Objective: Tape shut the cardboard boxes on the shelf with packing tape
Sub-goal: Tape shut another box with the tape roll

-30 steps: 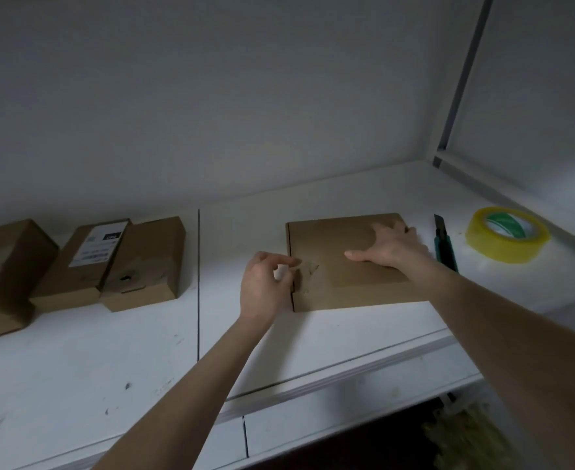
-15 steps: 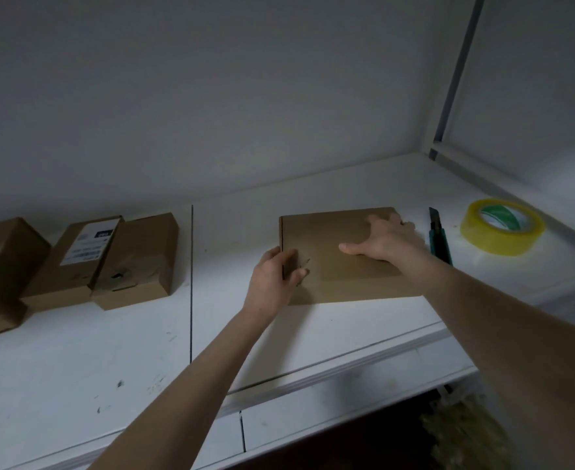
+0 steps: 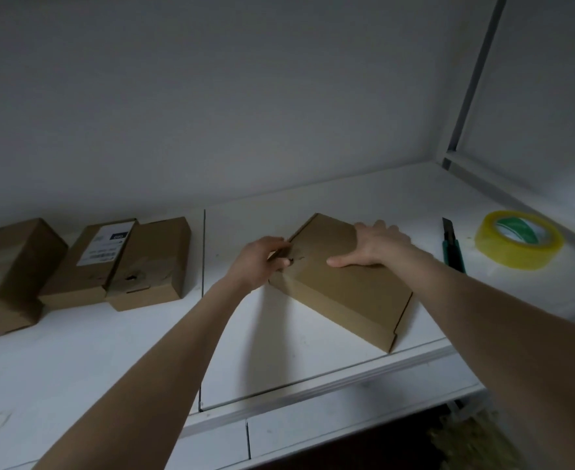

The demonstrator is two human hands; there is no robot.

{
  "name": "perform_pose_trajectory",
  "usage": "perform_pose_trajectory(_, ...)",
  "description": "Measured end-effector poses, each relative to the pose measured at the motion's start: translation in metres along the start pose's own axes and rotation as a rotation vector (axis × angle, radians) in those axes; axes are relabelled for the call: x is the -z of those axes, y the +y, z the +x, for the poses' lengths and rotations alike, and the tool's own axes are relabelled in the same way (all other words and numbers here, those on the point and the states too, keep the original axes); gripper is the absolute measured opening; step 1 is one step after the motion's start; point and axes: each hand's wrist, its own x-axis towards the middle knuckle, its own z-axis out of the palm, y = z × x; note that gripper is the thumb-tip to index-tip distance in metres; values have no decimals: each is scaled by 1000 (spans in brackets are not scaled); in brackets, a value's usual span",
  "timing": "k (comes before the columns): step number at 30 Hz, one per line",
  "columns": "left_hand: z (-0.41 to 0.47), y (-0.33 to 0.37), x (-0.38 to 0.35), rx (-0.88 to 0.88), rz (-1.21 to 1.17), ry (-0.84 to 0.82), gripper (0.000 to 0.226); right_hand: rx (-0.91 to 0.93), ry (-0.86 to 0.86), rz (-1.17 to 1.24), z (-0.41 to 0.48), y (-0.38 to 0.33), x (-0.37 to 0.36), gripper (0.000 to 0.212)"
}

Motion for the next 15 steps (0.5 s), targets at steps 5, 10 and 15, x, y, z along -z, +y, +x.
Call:
perform_pose_trajectory(5, -12, 5, -11, 24, 196, 201, 28, -58, -16, 1, -1, -6, -3, 117)
perform_pose_trajectory(10, -14, 20, -15, 56, 307, 212, 31, -64, -19, -1, -1, -6, -3, 115)
perform_pose_trajectory(15, -11, 32, -15, 103, 311, 165, 30, -69, -19, 4, -3, -8, -2, 113)
